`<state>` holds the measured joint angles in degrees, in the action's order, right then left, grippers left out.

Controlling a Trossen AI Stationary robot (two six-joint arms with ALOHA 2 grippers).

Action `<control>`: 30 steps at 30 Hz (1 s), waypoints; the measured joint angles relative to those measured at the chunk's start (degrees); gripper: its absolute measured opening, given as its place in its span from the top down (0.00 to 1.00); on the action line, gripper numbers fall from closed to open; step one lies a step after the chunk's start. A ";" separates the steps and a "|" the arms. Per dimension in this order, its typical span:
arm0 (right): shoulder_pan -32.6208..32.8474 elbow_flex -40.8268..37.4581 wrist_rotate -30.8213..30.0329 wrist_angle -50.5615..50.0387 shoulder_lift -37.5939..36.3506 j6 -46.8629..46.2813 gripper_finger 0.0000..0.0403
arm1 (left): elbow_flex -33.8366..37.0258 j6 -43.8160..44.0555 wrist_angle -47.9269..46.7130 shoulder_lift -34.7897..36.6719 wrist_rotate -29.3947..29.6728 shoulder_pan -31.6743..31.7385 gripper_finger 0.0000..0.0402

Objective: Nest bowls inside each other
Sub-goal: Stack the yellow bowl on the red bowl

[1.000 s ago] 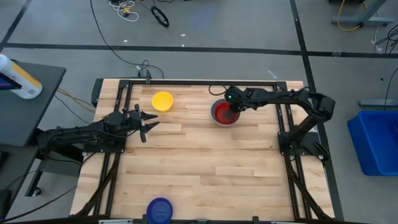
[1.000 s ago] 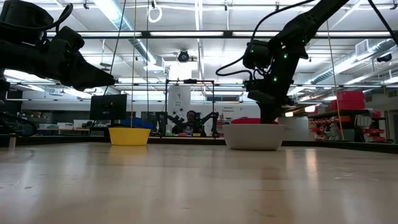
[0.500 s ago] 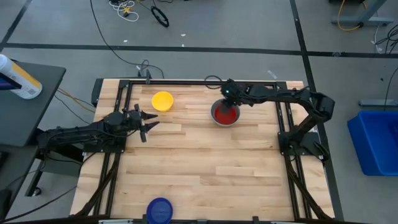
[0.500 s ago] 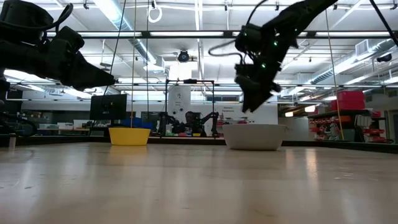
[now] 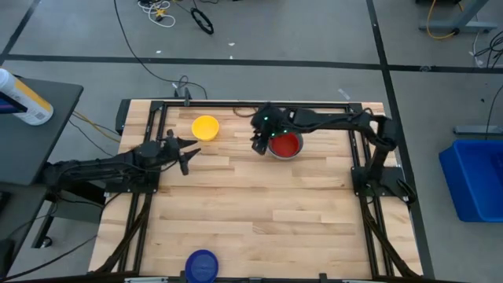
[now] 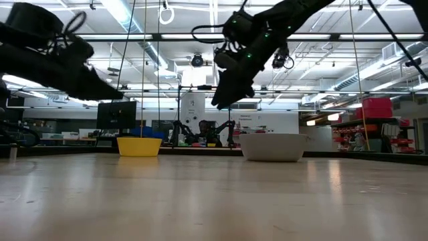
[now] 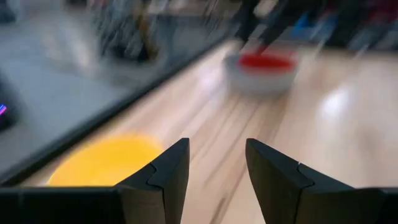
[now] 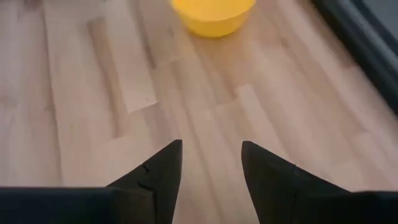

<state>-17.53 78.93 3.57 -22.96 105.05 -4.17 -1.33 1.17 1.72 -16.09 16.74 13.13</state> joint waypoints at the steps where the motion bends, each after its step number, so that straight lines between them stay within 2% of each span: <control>1: 0.54 0.86 0.02 -0.82 0.70 0.19 0.56 | -0.73 0.36 -1.52 -2.31 1.36 0.00 0.58; 7: 3.13 1.89 -0.47 -4.13 1.03 1.64 0.53 | -9.42 3.04 -3.42 -21.30 2.90 0.00 0.58; 10: 4.29 1.92 -0.93 -5.26 0.77 2.10 0.52 | -15.44 3.07 -5.16 -31.81 5.77 0.23 0.58; 17: 7.77 1.91 -2.30 -12.24 0.70 3.15 0.52 | -30.34 4.44 -16.28 -52.47 6.12 5.85 0.58; 23: 12.25 1.74 -3.96 -14.99 -0.06 3.16 0.52 | -35.51 4.36 -18.70 -63.13 -0.65 11.36 0.58; 30: 16.58 1.74 -5.69 -14.17 -0.06 3.16 0.52 | -35.79 4.24 -18.04 -67.35 -3.36 14.82 0.58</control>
<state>-0.96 80.66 -2.12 -37.12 104.99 -1.02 -37.13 5.41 -16.32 -83.44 13.37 27.94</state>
